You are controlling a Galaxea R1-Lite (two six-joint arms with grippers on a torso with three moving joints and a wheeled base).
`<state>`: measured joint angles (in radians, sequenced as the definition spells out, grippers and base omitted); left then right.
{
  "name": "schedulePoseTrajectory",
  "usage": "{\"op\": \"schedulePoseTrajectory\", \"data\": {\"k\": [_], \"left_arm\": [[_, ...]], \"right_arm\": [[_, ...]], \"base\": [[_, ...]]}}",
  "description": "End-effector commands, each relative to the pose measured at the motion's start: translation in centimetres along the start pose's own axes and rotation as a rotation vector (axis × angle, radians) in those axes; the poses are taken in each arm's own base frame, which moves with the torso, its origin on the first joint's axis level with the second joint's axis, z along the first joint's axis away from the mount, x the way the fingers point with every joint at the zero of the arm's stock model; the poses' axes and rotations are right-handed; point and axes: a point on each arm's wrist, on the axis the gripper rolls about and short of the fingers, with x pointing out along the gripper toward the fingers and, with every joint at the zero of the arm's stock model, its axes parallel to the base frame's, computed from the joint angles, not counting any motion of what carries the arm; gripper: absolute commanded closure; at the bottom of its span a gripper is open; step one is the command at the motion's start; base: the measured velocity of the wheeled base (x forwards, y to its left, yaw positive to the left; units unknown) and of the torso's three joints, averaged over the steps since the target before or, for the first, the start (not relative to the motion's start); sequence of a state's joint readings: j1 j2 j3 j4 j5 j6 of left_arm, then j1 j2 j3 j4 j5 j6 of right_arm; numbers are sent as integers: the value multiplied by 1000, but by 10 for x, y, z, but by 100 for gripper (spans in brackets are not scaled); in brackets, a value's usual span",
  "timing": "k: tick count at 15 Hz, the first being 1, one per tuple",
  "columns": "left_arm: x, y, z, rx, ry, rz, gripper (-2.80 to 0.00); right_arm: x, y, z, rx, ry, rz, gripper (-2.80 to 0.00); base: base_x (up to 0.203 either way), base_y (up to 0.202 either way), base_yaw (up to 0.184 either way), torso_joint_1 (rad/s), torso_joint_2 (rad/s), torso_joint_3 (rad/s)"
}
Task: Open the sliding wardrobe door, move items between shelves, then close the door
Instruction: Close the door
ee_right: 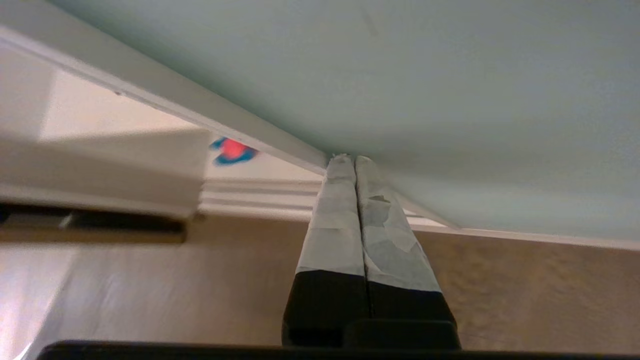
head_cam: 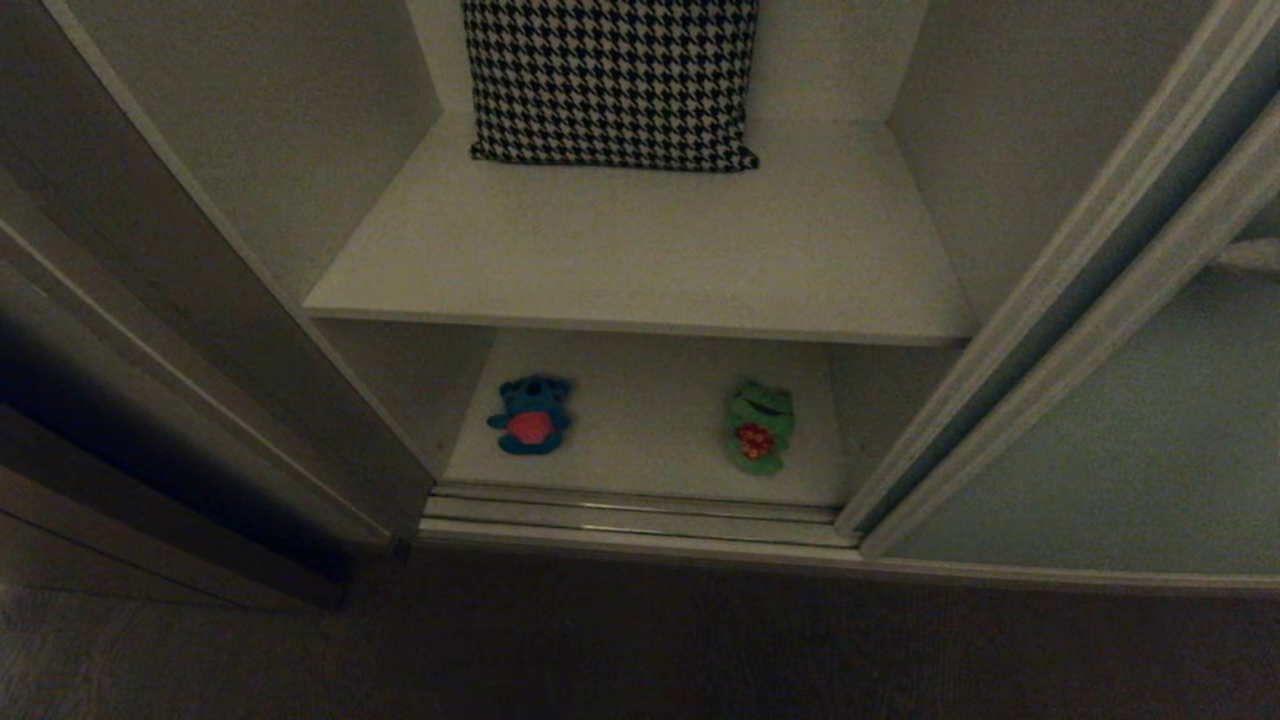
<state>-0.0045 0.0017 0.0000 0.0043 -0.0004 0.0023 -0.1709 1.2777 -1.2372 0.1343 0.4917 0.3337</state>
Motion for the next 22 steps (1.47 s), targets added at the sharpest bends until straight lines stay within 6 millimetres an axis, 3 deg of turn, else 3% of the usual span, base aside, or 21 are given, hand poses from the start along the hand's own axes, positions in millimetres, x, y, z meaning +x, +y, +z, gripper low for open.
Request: {"op": "schedulePoseTrajectory", "data": {"k": [1, 6, 8, 10, 14, 16, 22], "left_arm": [[0, 0, 0, 1, 2, 2, 0], [0, 0, 0, 1, 2, 0, 0], [0, 0, 0, 1, 2, 0, 0], [0, 0, 0, 1, 2, 0, 0], [0, 0, 0, 1, 2, 0, 0], [0, 0, 0, 1, 2, 1, 0], [0, 0, 0, 1, 2, 0, 0]], "right_arm": [[9, 10, -5, -5, 37, 60, 0], [24, 59, -25, -54, 132, 260, 0], [20, 84, -36, -82, 155, 329, 0], [3, 102, -43, -117, 150, 387, 0], [-35, 100, -59, -285, 112, 455, 0], [-45, 94, -67, -361, 99, 455, 0], [-63, 83, -63, -406, 21, 377, 0]], "base": [[0, 0, 0, 0, 0, 0], [0, 0, 0, 0, 0, 0], [0, 0, 0, 0, 0, 0], [0, 0, 0, 0, 0, 0], [0, 0, 0, 0, 0, 0], [0, 0, 0, 0, 0, 0], [0, 0, 0, 0, 0, 0]]}}
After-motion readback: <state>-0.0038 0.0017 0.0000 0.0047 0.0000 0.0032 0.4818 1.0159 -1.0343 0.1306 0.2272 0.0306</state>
